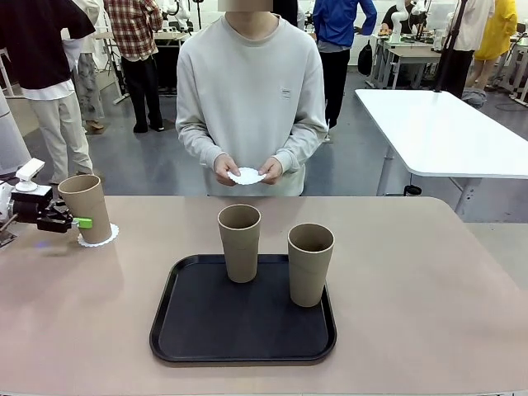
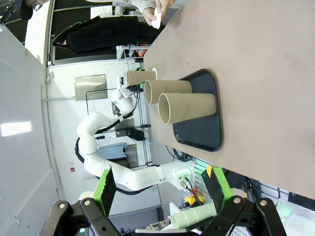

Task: Place coasters on the table and set cups on them.
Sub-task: Pick up one Reusable plastic cup and place it on a coaster set by the human.

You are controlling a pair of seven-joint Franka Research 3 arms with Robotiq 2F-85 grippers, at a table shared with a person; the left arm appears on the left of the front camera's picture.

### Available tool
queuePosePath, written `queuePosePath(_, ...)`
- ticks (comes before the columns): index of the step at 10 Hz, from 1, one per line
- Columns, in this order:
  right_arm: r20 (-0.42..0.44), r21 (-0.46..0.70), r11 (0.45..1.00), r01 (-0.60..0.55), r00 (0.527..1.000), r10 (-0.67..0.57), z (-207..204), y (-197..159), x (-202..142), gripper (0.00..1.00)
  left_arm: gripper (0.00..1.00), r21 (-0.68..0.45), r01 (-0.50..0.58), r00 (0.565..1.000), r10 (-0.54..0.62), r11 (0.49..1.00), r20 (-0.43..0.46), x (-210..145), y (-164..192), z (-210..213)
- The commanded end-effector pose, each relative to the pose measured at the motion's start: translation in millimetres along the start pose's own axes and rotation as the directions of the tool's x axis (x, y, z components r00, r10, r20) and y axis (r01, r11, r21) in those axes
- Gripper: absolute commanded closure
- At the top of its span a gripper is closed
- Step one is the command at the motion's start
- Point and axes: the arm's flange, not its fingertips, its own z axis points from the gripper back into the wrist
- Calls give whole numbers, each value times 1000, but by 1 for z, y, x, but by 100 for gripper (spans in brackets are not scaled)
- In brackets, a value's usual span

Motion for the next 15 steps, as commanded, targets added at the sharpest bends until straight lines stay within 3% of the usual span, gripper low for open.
queuePosePath(1, 7, 29, 999, -17, 1000, 17, 0, 1, 2, 0, 0, -34, -23, 999, 21, 999, -45, -5, 10, 5)
queuePosePath(9, 7, 29, 999, -17, 1000, 17, 0, 1, 2, 0, 0, -109, -11, 989, -5, 994, -150, -5, 5, 21)
queuePosePath(15, 7, 29, 999, -17, 1000, 17, 0, 1, 2, 0, 0, -57, -8, 978, -4, 998, -208, -4, 8, 42)
